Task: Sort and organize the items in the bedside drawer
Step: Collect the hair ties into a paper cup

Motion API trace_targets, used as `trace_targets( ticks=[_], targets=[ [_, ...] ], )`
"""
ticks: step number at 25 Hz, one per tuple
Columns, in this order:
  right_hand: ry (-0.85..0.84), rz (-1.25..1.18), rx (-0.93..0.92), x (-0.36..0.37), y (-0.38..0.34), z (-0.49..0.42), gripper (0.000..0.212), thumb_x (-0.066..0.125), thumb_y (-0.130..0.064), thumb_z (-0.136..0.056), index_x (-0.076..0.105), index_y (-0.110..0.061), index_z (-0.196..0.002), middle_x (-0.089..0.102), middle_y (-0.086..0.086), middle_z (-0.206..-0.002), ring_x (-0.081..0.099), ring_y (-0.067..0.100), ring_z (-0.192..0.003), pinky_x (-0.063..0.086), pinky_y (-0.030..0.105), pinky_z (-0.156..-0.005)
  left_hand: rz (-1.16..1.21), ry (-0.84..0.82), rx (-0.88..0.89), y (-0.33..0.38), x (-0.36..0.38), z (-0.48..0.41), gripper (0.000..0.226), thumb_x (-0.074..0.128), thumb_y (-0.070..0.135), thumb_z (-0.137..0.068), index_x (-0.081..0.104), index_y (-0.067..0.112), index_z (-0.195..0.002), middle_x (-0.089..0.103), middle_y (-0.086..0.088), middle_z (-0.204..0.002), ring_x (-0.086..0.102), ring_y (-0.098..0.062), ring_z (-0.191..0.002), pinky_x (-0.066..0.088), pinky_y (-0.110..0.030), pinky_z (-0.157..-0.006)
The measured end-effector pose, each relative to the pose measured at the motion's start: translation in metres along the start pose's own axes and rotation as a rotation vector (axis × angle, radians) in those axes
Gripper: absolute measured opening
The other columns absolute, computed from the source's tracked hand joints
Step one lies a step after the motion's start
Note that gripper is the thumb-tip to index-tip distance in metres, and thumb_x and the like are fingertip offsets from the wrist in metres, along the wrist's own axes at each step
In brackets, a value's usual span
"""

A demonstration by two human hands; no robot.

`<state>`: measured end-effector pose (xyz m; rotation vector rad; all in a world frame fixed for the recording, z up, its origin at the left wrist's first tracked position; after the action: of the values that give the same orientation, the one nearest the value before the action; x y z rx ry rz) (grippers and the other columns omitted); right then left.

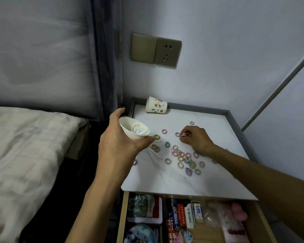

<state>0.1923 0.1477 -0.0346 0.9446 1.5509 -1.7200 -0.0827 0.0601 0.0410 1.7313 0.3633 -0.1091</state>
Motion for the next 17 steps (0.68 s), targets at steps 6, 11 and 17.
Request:
trace_targets(
  ticks=[6,11,17],
  targets=[
    [-0.016,0.150,-0.090,0.004,-0.023,-0.002,0.026,0.070,-0.030,-0.088,0.073,-0.013,-0.108,0.070,0.001,-0.108,0.063,0.014,-0.095,0.047,0.025,-0.081,-0.005,0.014,-0.009,0.000,0.004,-0.001,0.096,0.091,0.032,-0.059,0.042,0.030,-0.140,0.055,0.010,-0.116,0.051,-0.009,-0.102,0.039,-0.006,-0.063],
    [0.016,0.325,0.018,0.042,-0.053,-0.023,0.029,0.070,-0.036,-0.088,0.071,-0.009,-0.101,0.072,0.009,-0.097,0.068,0.025,-0.086,0.054,0.033,-0.076,-0.027,0.055,-0.015,-0.004,-0.005,-0.005,0.094,0.091,0.033,-0.058,0.044,0.029,-0.139,0.058,0.008,-0.114,0.055,-0.010,-0.102,0.038,-0.008,-0.069],
    [0.000,0.551,-0.043,0.045,-0.055,-0.024,0.020,0.066,-0.018,-0.091,0.063,-0.007,-0.108,0.066,0.012,-0.109,0.064,0.029,-0.100,0.040,0.028,-0.071,-0.048,0.096,-0.033,-0.011,-0.013,-0.010,0.092,0.091,0.037,-0.056,0.045,0.030,-0.136,0.059,0.008,-0.112,0.057,-0.012,-0.103,0.038,-0.014,-0.073]
  ],
)
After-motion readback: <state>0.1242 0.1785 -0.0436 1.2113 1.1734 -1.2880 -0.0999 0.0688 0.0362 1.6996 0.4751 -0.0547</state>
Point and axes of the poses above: each hand's wrist, its own z-axis away from the middle knuckle, its own x-axis out of the palm, y = z × x, the point moved 2 cm from there along -z, towards the middle knuckle
